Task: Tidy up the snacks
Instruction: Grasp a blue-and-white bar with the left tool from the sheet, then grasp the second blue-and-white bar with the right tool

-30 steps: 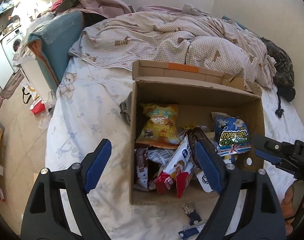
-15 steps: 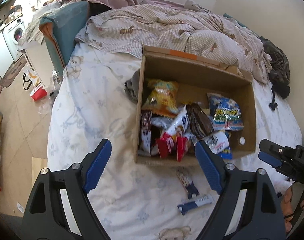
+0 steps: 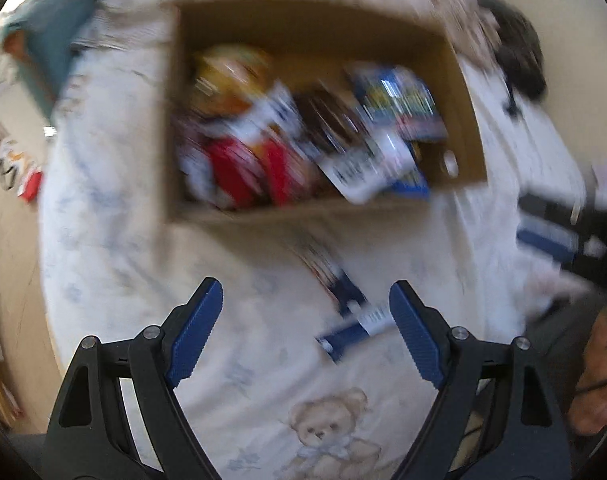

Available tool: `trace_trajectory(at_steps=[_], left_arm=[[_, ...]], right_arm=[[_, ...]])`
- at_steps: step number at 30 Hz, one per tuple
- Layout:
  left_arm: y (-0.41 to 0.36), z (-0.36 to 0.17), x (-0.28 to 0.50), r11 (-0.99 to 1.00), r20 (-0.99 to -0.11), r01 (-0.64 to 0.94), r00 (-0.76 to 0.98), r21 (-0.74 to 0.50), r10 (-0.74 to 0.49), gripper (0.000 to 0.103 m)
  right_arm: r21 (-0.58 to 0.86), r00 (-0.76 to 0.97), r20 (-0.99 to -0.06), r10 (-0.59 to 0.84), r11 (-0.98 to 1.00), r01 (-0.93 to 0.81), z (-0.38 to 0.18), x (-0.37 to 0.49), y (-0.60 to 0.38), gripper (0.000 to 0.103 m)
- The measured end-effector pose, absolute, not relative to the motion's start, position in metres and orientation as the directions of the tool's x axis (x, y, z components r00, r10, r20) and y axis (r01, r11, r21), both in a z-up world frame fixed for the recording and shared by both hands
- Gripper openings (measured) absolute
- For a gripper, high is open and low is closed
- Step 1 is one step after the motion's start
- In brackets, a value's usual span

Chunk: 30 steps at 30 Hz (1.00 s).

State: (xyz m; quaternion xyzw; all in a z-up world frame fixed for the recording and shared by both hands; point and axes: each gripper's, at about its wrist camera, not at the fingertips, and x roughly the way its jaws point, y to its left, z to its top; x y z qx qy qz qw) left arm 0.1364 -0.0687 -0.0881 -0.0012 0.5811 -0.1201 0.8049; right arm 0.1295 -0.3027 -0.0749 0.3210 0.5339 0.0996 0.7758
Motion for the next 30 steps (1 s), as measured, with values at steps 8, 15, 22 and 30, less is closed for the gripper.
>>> trace_trajectory(at_steps=[8,15,22,30], left_arm=[[-0.15,-0.149,0.123,0.86,-0.983,0.508,0.133,-0.043,-0.128,0.082],[-0.161,-0.174,0.112,0.813,-0.992,0.583,0.114,0.021,-0.057,0.056],[-0.146,-0.15,0.103,0.836,-0.989,0.547,0.104,-0.031,-0.105,0.012],[-0.097,-0.082,0.095,0.888,-0.954,0.429,0.156,-0.167,-0.255,0.012]], right_arm=[[0.624,0.424,-0.758,0.495,0.739,0.252,-0.079,0.128,-0.319,0.074],[0.617,0.414,-0.767,0.491,0.742,0.262,-0.083,0.131,-0.319,0.074],[0.598,0.401,-0.778,0.484,0.767,0.235,-0.084,0.136,-0.31,0.074],[0.609,0.396,-0.772,0.496,0.755,0.242,-0.086,0.136,-0.31,0.074]])
